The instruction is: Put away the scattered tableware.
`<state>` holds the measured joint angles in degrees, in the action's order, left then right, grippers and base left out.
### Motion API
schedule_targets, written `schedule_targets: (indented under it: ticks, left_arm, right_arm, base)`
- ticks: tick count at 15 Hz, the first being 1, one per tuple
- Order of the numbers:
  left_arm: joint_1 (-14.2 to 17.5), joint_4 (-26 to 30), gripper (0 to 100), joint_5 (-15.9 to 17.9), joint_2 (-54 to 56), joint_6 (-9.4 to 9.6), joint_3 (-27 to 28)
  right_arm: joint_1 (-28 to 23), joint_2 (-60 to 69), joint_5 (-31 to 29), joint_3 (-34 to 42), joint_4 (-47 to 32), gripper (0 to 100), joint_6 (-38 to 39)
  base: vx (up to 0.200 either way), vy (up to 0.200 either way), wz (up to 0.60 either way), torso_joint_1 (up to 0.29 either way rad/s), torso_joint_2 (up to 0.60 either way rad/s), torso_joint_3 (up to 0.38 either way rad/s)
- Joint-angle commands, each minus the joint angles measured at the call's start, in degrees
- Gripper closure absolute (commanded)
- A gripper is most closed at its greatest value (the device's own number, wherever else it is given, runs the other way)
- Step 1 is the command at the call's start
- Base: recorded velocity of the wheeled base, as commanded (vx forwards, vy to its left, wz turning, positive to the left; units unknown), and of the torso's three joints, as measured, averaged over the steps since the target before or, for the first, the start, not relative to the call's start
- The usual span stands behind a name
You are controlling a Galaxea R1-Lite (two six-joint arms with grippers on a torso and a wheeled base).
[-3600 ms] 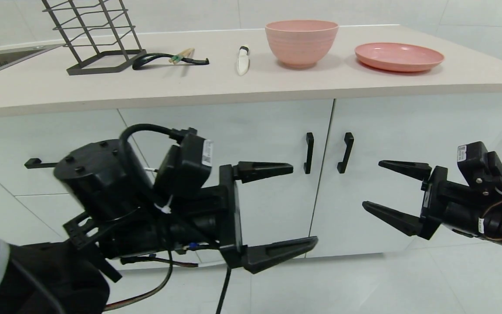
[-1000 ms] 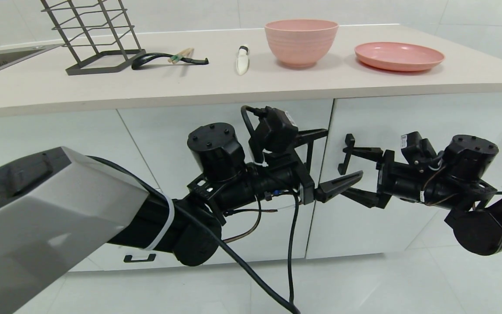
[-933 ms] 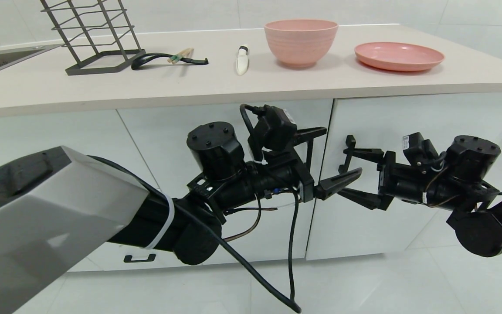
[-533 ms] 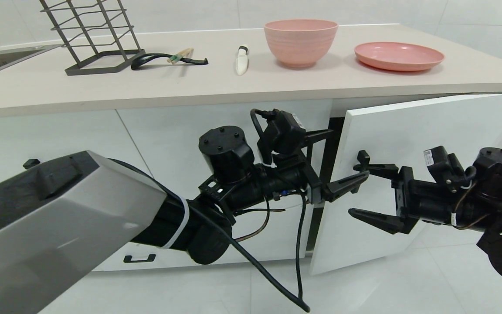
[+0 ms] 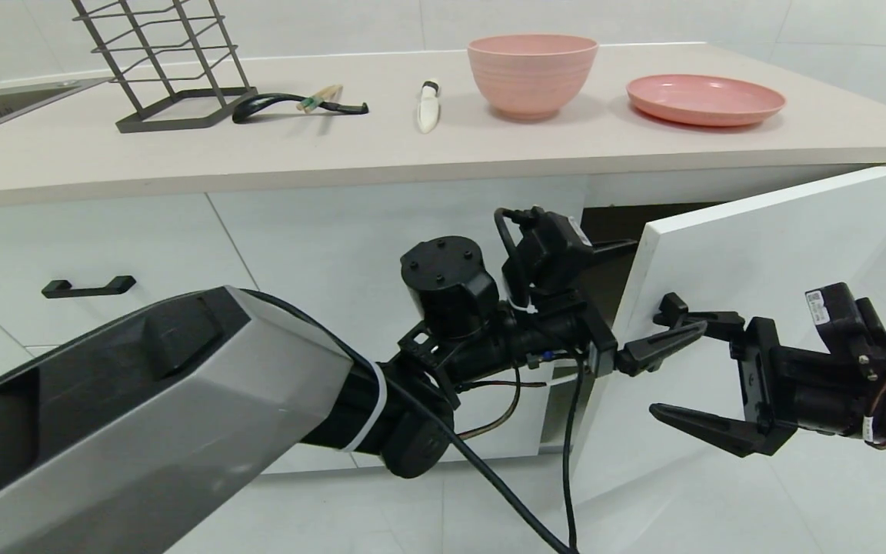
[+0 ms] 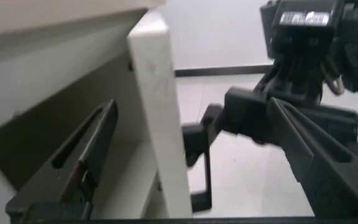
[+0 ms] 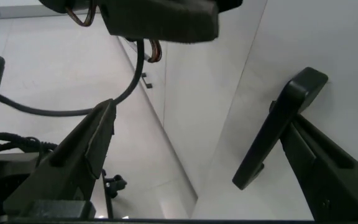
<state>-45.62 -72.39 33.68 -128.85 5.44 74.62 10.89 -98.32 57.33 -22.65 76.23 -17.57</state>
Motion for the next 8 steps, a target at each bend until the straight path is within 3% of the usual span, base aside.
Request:
schedule_targets:
  ticks: [1,8]
  left_arm:
    - [-2.02,0.58,0,0.16,-3.07,0.01,4.83]
    - [-6.06,0.41,0,0.16,-4.04,0.01,7.56]
  right_arm:
    - [-0.08,0.23,-0.64,0.77,-0.11,0,-0.01]
    - [-6.49,-3.72,-1.70,1.64,1.03,0,-0.89]
  base:
    - [0.000,0.000,0.00,0.000,0.00,0.000]
    - [0.000,0.000,0.00,0.000,0.00,0.000]
